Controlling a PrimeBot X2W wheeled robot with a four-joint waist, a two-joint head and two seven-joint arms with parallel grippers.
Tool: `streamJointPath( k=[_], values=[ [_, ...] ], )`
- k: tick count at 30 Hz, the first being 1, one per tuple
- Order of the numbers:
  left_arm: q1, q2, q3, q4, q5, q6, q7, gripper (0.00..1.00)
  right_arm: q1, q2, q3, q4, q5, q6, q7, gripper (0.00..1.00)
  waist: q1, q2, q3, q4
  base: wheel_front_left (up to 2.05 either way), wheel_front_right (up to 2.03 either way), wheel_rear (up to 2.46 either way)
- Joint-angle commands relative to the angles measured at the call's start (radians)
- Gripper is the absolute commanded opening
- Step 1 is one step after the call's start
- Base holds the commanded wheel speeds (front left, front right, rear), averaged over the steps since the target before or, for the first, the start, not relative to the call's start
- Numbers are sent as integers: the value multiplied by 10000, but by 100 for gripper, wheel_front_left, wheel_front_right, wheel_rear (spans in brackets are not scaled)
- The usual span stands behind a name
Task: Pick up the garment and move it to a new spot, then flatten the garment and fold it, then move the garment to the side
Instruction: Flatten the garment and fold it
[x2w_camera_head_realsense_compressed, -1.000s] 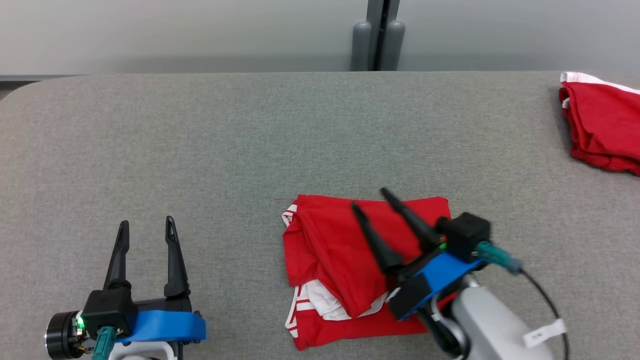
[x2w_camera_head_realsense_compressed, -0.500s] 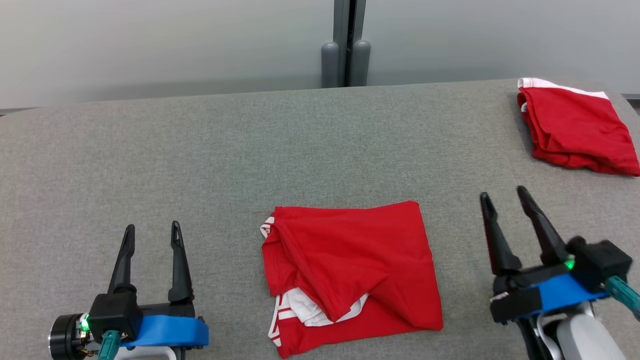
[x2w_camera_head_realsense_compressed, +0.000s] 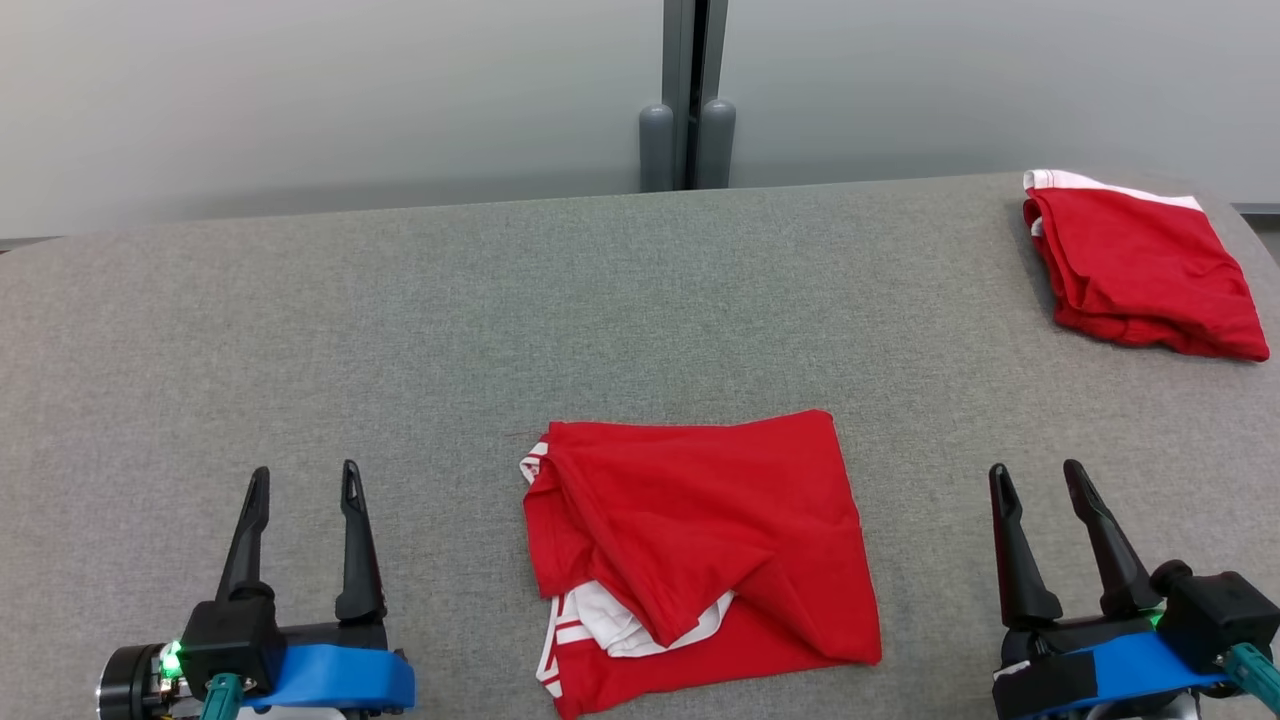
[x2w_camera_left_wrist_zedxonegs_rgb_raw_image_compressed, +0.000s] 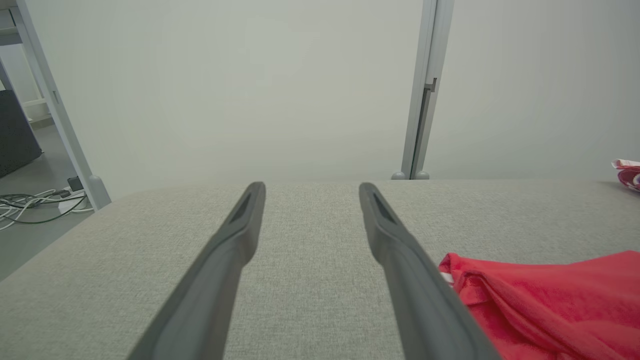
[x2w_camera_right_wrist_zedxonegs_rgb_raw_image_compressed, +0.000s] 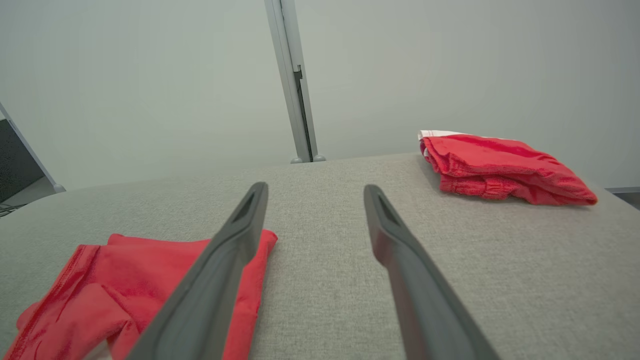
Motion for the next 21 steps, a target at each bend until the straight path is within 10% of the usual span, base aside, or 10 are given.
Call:
streamJointPath(
  k=[1, 21],
  values=[
    [106, -11, -50, 24, 34, -55, -39, 100, 104, 47, 27, 1, -69, 2, -26, 100, 0, 0, -35, 17, 0, 0, 0],
    [189, 245, -3393, 1390, -907, -1396, -39, 100, -57, 35, 162, 304, -103, 2, -27, 100, 0, 0, -132, 48, 0, 0, 0]
  ],
)
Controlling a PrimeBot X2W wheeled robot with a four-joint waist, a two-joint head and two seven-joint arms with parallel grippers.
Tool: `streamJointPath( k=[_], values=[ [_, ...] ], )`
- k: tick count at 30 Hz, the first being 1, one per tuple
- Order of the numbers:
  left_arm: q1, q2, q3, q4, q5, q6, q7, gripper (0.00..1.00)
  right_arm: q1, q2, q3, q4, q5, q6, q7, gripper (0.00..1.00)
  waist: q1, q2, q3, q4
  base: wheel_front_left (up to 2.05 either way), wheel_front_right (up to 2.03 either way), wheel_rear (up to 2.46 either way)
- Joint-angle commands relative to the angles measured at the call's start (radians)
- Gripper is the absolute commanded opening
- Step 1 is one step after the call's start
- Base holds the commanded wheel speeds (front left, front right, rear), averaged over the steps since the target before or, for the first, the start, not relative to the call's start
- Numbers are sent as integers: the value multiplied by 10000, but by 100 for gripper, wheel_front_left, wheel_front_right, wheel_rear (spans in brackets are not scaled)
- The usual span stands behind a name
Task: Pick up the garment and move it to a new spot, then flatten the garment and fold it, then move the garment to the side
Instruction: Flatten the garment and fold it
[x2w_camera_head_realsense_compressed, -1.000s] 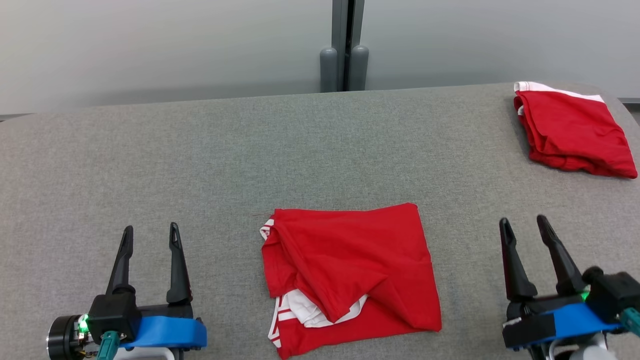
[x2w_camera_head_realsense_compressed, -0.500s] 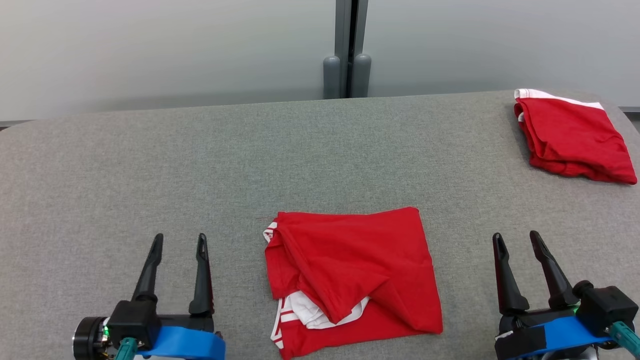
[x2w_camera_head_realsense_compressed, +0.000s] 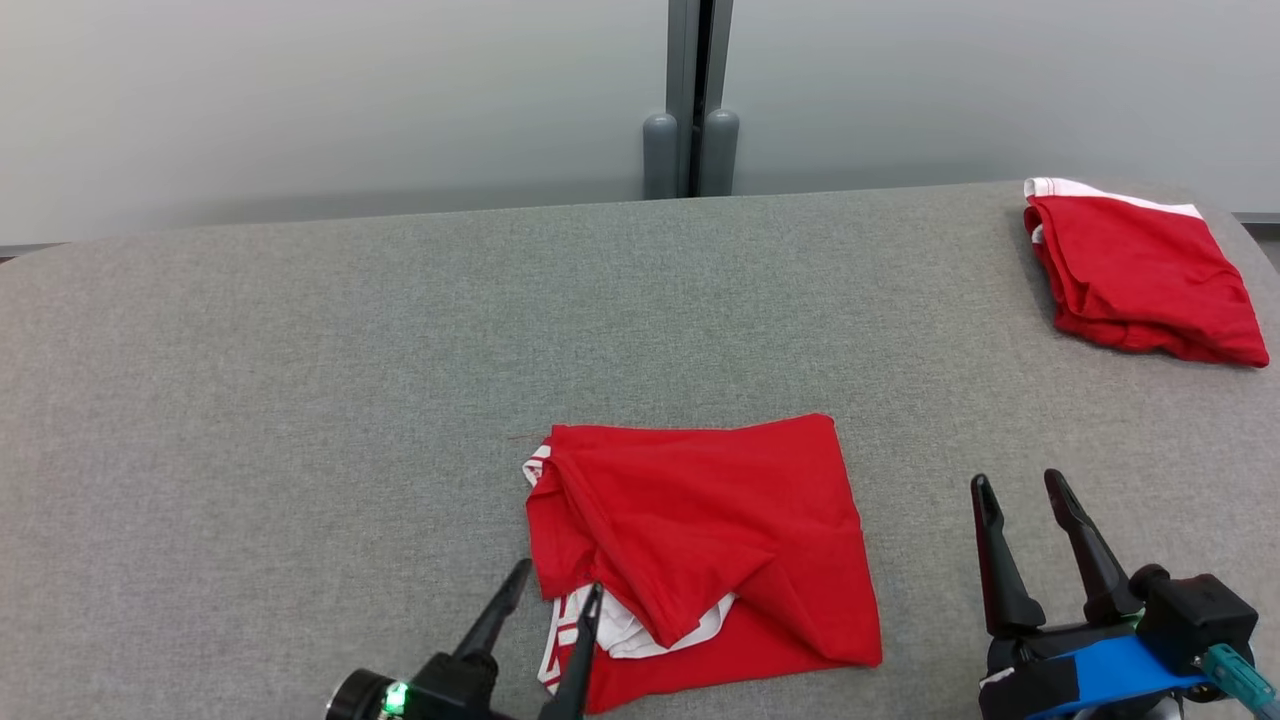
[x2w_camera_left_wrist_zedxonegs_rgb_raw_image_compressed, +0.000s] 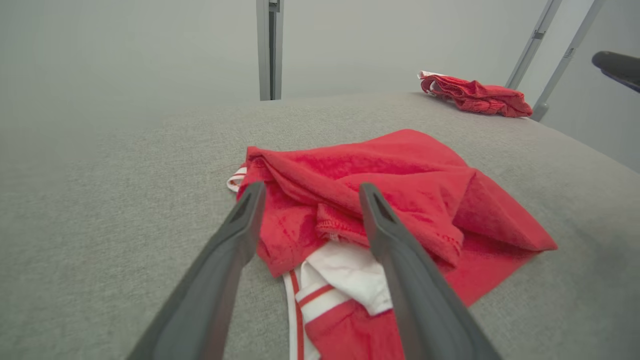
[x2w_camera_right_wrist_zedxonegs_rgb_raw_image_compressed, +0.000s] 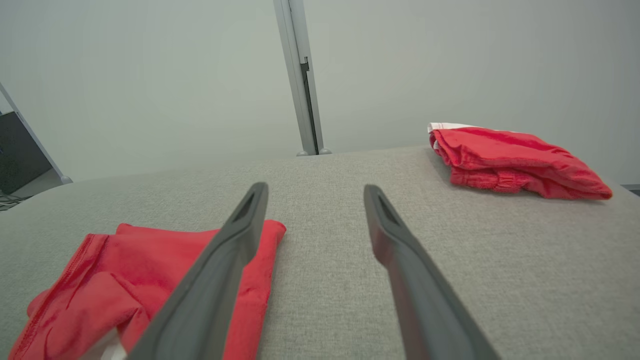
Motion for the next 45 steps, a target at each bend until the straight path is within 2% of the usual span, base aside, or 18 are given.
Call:
streamJointPath(
  k=[1, 13, 17, 26, 27, 28, 29, 38, 40, 42, 43, 44, 45],
  values=[
    [-65, 100, -194, 82, -57, -73, -39, 100, -20, -51, 0, 31, 3, 2, -27, 100, 0, 0, 7, -19, 0, 0, 0],
    [-818, 687, -2887, 703, -1247, -60, 7, 100, -210, -58, 112, 185, 120, 2, -27, 100, 0, 0, 195, -218, 0, 0, 0],
    [-1049, 750, -3212, 1043, -1417, -59, 27, 100, -239, -23, 147, 209, 125, 2, -27, 100, 0, 0, 264, -314, 0, 0, 0],
    [-1807, 513, -3456, 1959, -1590, -60, -16, 100, -385, 11, 233, 293, 197, 2, -27, 100, 0, 0, 376, -468, 0, 0, 0],
    [-1879, 489, -3459, 2019, -1601, -60, -21, 44, -385, 16, 240, 296, 195, 2, -27, 100, 0, 0, 384, -480, 0, 0, 0],
    [-1946, 452, -3406, 2051, -1672, -60, -26, 16, -382, 19, 233, 301, 202, 2, -27, 100, 0, 0, 389, -481, 0, 0, 0],
    [-1981, 433, -3387, 2078, -1703, -60, -26, 0, -370, 24, 226, 299, 202, 2, -27, 100, 0, 0, 391, -478, 0, 0, 0],
    [-1556, 757, -3023, 1510, -1726, 26, -36, 0, -78, 32, 21, 352, 171, 2, -27, 100, 0, 0, 264, -104, 0, 0, 0],
    [-954, 1146, -3066, 940, -1869, 8, 57, 0, -20, -78, -51, 519, 180, 2, -27, 100, 0, 0, 149, 254, 0, 0, 0],
    [-840, 1230, -3099, 929, -1916, 20, 179, 0, -22, -99, -41, 597, 184, 2, -27, 100, 0, 0, 141, 302, 0, 0, 0],
    [-815, 1264, -3118, 949, -1906, 59, 230, 24, -33, -110, -39, 621, 184, 2, -27, 100, 0, 0, 144, 316, 0, 0, 0],
    [-771, 1260, -3096, 985, -1945, 121, 268, 72, -44, -115, -32, 641, 184, 2, -27, 100, 0, 0, 145, 329, 0, 0, 0],
    [-728, 1237, -3047, 1043, -2004, 166, 268, 100, -51, -120, -28, 672, 187, 2, -27, 100, 0, 0, 144, 339, 0, 0, 0]
  ],
)
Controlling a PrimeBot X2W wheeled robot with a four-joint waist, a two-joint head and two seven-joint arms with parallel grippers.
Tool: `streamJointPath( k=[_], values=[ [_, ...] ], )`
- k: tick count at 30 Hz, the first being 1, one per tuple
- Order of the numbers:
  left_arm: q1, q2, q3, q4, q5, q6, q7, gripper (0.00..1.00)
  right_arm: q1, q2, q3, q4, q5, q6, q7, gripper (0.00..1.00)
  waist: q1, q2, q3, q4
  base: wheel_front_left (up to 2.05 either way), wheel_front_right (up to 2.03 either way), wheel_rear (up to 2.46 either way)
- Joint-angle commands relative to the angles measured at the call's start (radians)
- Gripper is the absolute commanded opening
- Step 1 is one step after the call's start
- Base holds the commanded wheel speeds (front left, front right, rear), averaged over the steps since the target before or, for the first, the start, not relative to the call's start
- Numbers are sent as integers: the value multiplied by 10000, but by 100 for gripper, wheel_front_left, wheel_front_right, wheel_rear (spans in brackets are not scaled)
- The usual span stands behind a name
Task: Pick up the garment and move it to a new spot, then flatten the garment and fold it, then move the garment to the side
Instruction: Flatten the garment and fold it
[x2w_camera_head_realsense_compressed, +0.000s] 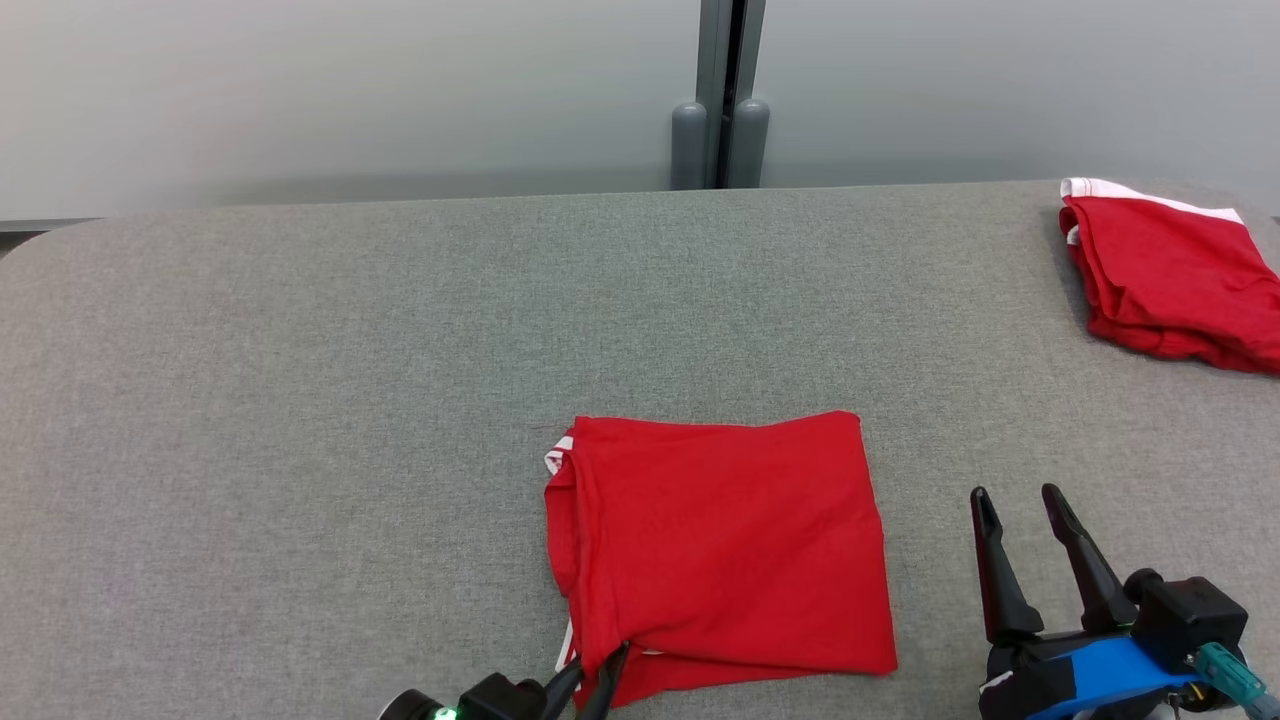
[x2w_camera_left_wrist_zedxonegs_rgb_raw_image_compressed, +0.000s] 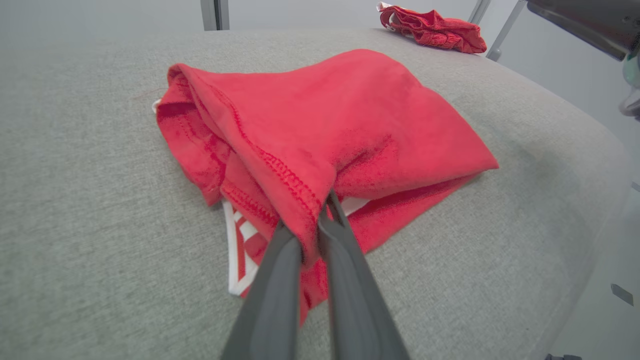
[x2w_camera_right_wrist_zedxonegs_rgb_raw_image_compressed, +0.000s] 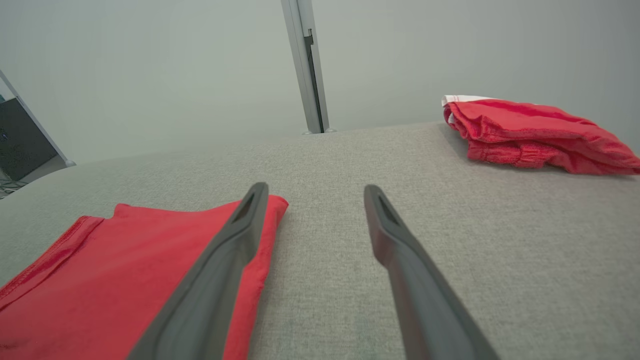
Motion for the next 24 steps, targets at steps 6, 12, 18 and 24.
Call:
streamJointPath(
  k=[6, 12, 18, 24],
  values=[
    [72, -1, 424, -159, -9, 523, -212, 100, 73, -132, -22, 126, 107, 2, -27, 100, 0, -1, -51, -5, 0, 0, 0],
    [236, 102, 1249, -1049, 61, 822, -277, 100, 154, -157, -108, 121, 155, 2, -27, 100, 0, -1, -176, 18, 0, 0, 0],
    [497, 64, 2333, -1897, 233, 979, -277, 100, 138, -191, -105, 34, 111, 2, -27, 100, 0, -1, -312, -10, 0, 0, 0],
    [650, -168, 3880, -2542, 565, 1357, -279, 100, 53, -208, -152, -112, 67, 2, -27, 100, 0, -1, -371, -27, 0, 0, 0]
  ],
)
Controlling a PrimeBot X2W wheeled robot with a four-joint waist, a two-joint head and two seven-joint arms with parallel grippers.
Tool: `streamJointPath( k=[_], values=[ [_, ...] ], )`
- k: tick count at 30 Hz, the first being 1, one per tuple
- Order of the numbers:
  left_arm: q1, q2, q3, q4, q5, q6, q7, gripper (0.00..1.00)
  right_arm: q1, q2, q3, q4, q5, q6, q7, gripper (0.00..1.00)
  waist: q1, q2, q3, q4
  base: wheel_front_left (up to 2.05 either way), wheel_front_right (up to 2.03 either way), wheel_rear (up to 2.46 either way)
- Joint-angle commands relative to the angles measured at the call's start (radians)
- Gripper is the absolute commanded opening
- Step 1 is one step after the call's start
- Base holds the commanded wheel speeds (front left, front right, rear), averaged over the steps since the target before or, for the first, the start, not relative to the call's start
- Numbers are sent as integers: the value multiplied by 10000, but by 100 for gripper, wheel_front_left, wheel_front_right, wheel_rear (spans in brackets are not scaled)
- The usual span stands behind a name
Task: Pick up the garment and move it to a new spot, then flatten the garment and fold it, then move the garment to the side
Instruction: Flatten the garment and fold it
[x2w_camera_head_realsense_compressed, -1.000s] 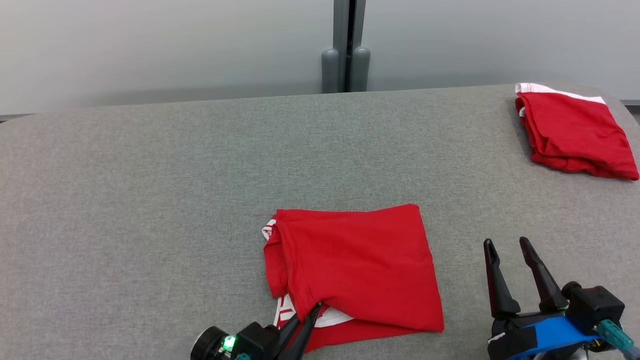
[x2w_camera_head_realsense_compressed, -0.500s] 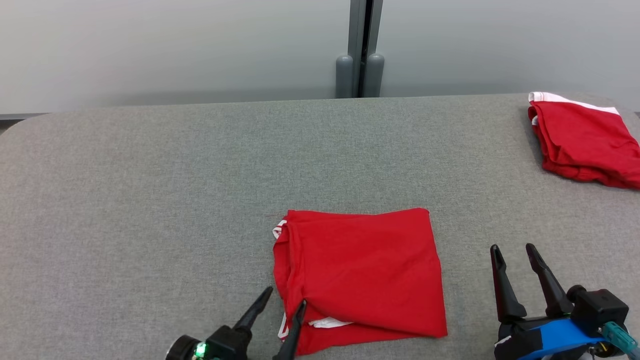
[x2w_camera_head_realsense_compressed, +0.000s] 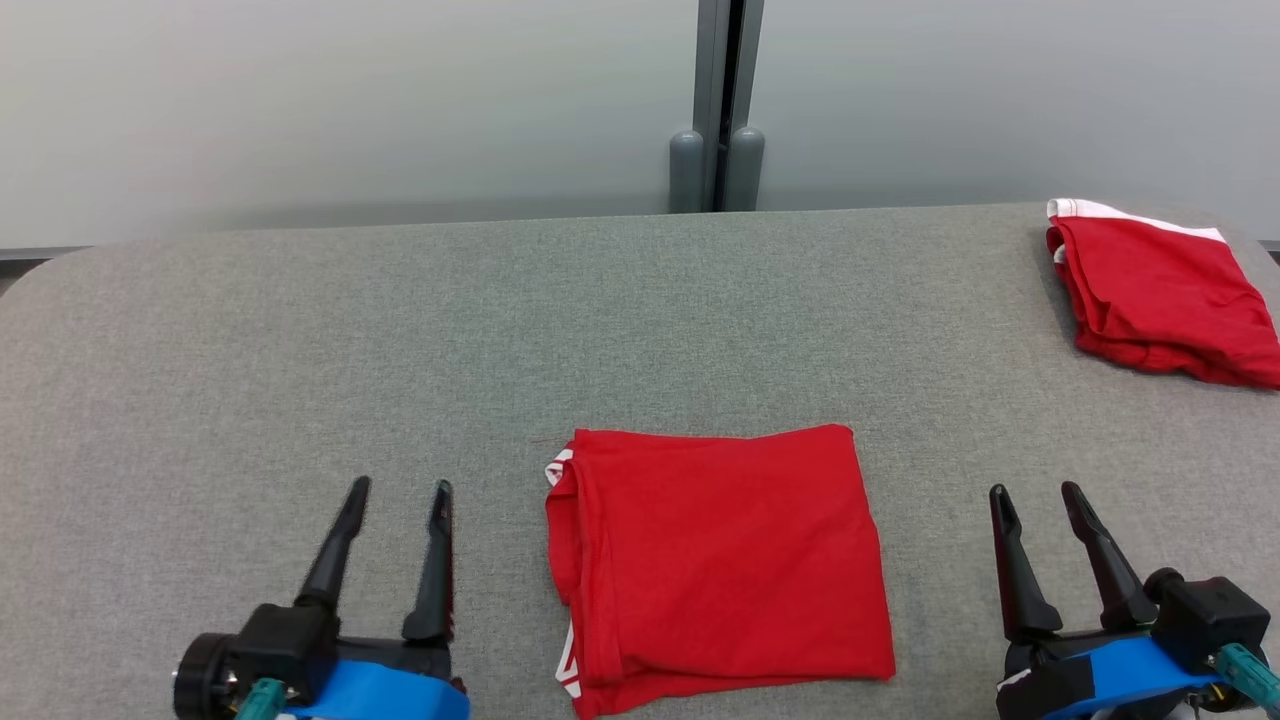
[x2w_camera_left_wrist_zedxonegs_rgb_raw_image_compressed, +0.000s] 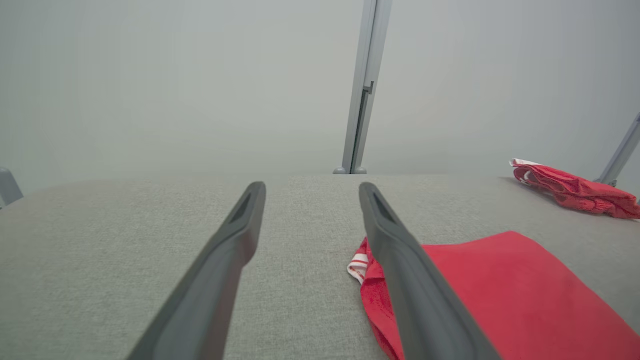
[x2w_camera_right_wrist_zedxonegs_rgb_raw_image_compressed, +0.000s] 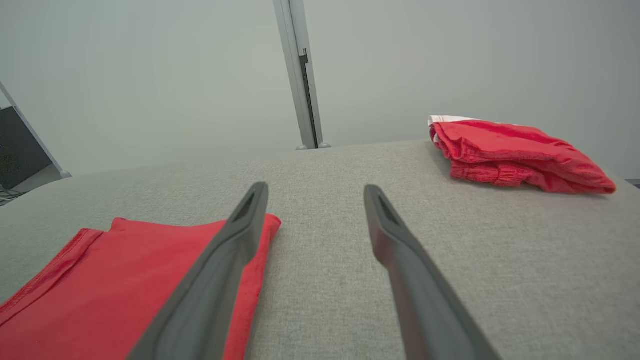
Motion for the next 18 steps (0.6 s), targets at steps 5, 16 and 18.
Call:
streamJointPath(
  k=[5, 16, 18],
  values=[
    [68, -214, 1277, -332, 475, 333, -40, 100, -75, -31, -81, -134, -43, 2, -27, 100, 0, 0, -16, 4, 0, 0, 0],
    [-85, -518, 2618, 123, 1573, 385, -41, 100, 2, 151, -250, -411, -314, 2, -27, 100, 0, 0, -264, -134, 0, 0, 0],
    [39, -567, 2686, 228, 1700, 385, -41, 100, 94, 180, -231, -492, -421, 2, -27, 100, 0, 0, -346, -168, 0, 0, 0]
  ],
)
